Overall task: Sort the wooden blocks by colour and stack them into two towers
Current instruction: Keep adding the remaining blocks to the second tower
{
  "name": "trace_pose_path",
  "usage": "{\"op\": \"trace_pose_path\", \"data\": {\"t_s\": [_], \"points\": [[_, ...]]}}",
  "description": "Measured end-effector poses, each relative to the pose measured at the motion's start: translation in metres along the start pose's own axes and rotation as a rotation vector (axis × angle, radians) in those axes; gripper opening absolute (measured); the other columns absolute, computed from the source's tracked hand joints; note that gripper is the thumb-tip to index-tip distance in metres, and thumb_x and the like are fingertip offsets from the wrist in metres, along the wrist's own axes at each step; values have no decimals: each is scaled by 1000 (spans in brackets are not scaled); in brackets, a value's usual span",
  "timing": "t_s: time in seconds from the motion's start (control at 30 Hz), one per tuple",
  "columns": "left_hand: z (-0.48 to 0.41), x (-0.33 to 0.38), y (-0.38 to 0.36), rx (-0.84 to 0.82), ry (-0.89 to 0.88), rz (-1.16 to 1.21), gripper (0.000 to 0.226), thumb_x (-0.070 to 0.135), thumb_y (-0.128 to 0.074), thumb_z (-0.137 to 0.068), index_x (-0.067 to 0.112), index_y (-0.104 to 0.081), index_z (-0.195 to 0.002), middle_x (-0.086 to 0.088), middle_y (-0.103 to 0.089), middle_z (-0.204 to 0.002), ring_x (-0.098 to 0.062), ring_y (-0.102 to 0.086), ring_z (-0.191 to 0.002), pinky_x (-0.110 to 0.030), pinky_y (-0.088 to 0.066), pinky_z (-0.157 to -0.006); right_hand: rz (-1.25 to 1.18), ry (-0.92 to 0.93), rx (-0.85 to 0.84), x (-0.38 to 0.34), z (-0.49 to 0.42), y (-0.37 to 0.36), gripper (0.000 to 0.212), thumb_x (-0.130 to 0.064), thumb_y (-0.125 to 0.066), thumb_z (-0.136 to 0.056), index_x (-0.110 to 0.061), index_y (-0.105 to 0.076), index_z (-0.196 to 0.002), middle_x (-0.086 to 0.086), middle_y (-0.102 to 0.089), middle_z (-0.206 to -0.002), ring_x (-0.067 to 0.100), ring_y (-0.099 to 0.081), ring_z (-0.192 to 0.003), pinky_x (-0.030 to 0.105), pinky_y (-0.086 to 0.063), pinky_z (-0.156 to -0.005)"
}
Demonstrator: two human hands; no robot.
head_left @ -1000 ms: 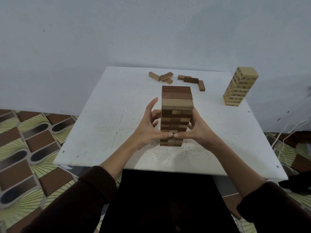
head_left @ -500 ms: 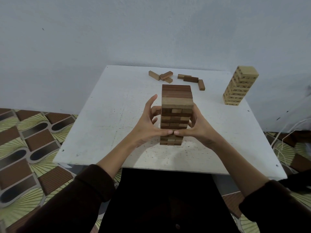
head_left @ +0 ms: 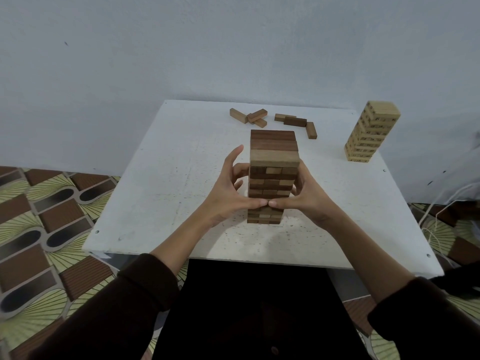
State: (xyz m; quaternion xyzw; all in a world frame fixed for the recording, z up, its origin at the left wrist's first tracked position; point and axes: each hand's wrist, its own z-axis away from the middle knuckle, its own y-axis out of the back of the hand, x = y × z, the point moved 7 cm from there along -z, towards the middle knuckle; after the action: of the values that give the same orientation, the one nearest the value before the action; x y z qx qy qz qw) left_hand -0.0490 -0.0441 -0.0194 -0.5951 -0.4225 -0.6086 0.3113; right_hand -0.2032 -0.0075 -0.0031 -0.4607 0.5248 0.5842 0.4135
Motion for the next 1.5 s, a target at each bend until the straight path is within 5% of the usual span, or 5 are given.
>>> {"op": "trace_pose_path", "data": {"t_s": [0.37, 1.0, 1.5], "points": [[4, -12, -4, -46, 47, 7, 117, 22, -87, -58, 33, -13, -148, -2, -54, -131, -17, -49, -127, -55, -30, -112, 16, -36, -36, 17, 3, -3, 108, -27, -87, -53, -32, -26, -142, -6, -50, -132, 10, -43, -128, 51, -25, -115], [2, -21, -5, -40, 81, 2, 111, 9, -85, -60, 27, -18, -147, -1, -55, -128, -11, -52, -123, -53, -32, -111, -2, -61, -16, 28, 1, -4, 100, -20, -86, -56, -33, -31, -138, -6, -52, -129, 11, -45, -126, 50, -26, -115], [2, -23, -7, -47, 81, -15, 114, 6, -85, -61, 27, -14, -148, -1, -57, -125, -11, -53, -121, -52, -34, -110, -7, -59, -27, 30, -1, -7, 99, -18, -84, -55, -28, -31, -138, -9, -53, -125, 3, -49, -118, 15, -38, -93]]}}
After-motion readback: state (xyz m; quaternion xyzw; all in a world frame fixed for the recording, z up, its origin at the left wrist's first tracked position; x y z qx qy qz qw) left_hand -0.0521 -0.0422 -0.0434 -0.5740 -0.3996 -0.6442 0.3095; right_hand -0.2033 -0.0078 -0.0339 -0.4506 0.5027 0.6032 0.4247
